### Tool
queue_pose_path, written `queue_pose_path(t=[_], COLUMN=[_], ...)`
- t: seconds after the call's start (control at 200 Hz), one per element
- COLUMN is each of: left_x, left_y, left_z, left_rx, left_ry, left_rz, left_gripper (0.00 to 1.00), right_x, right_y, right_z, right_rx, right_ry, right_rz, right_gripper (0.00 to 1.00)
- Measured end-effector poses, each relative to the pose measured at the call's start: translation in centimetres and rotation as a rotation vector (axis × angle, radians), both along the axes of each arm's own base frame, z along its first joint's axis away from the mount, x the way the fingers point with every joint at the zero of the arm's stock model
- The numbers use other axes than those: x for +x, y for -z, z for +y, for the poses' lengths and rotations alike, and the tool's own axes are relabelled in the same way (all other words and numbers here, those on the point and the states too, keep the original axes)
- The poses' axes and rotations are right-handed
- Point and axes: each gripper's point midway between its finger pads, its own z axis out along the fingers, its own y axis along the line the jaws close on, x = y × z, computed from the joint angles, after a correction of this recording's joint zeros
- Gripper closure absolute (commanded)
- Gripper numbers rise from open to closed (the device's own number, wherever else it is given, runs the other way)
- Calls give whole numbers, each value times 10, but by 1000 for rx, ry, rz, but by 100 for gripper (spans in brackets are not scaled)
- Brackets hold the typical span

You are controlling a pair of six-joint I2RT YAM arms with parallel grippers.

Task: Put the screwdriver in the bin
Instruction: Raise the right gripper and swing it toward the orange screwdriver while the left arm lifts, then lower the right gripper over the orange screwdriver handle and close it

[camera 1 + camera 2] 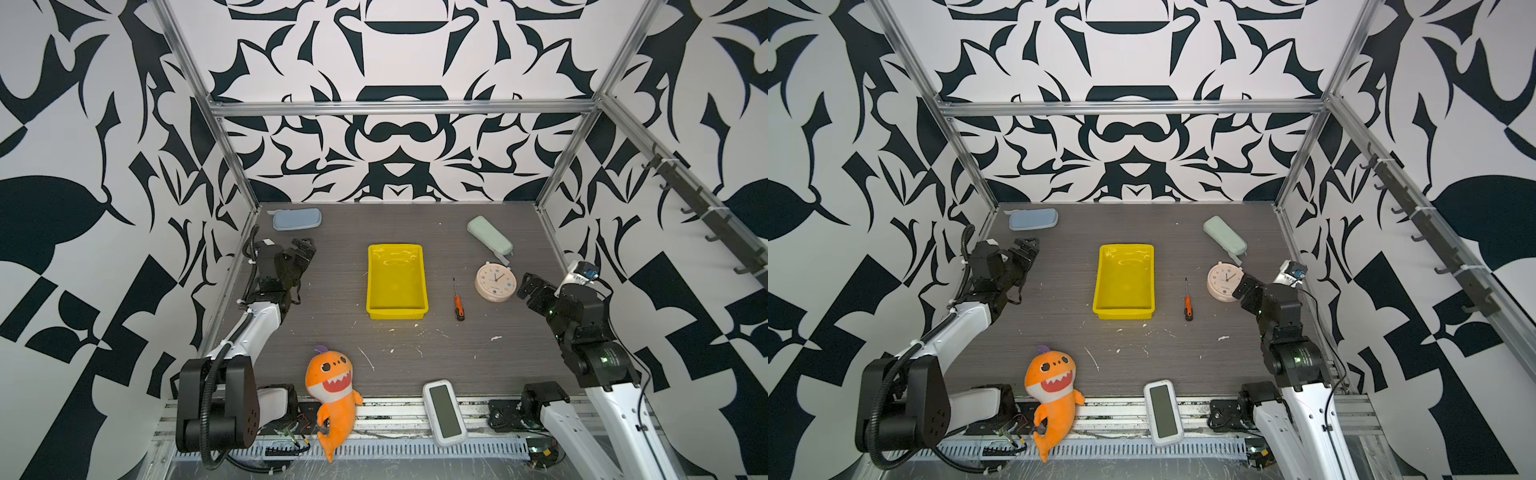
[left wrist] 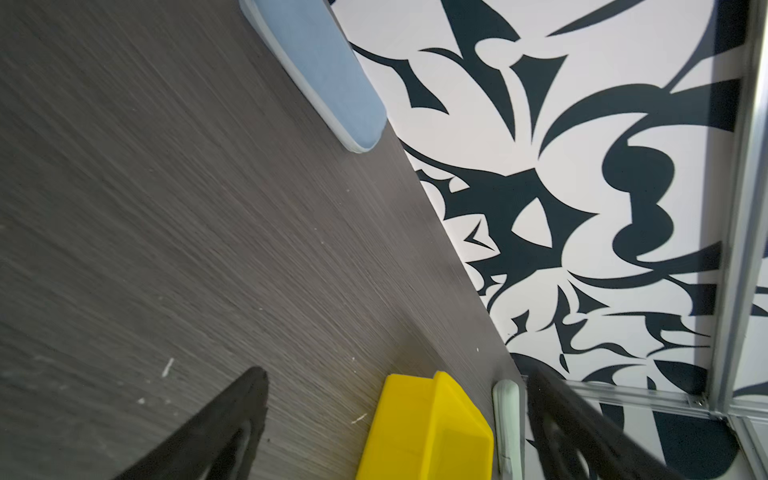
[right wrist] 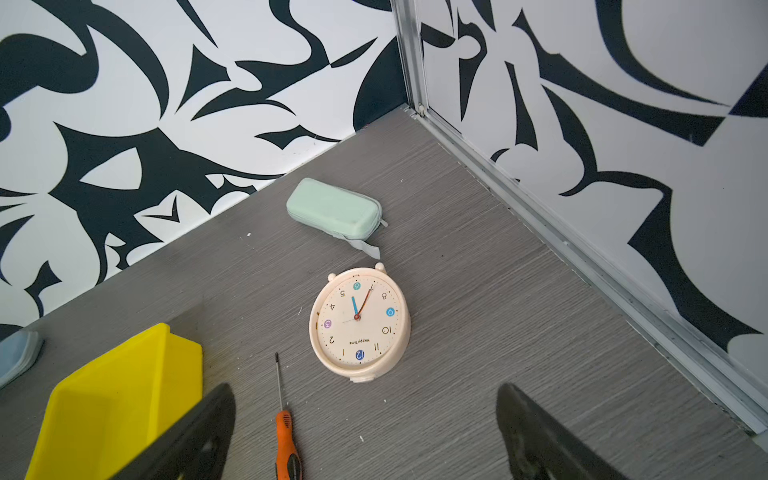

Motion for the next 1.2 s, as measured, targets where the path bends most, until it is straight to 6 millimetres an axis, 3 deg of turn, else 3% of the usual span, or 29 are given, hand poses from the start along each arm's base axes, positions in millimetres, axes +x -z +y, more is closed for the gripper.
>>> queue_pose_path(t=[0.115,0.225,0.375,0.465,0.58,0.715,0.96,1.11,1.2], left_x=[-6,-23,-50,-54,-52,-45,-42,-44,-44], left_y=[1,16,42,60,70,64,59,59,56], left_z=[2,3,-43,-47,-44,-49,-50,-48,-45], left_rx=[26,116,316,387,424,417,396,380,369], left_ry=[-35,-90,4,19,13,28,17,0,-26], left_rz=[20,54,53,87,118,98,78,87,80], left_gripper=[0,0,0,0,0,0,0,0,0], right_x=[-4,-13,-24,-17,1,13,29,56,61], right_y=[10,12,7,18,50,83,114,119,128], right_z=[-9,-20,-24,-18,3,41,120,153,154], right_rx=[-16,-27,-9,13,55,138,165,123,131], right_ry=[58,119,146,131,43,-105,-323,-379,-351], right_rz=[58,63,3,70,263,427,618,622,634], right_gripper=[2,1,1,0,0,1,2,35,38])
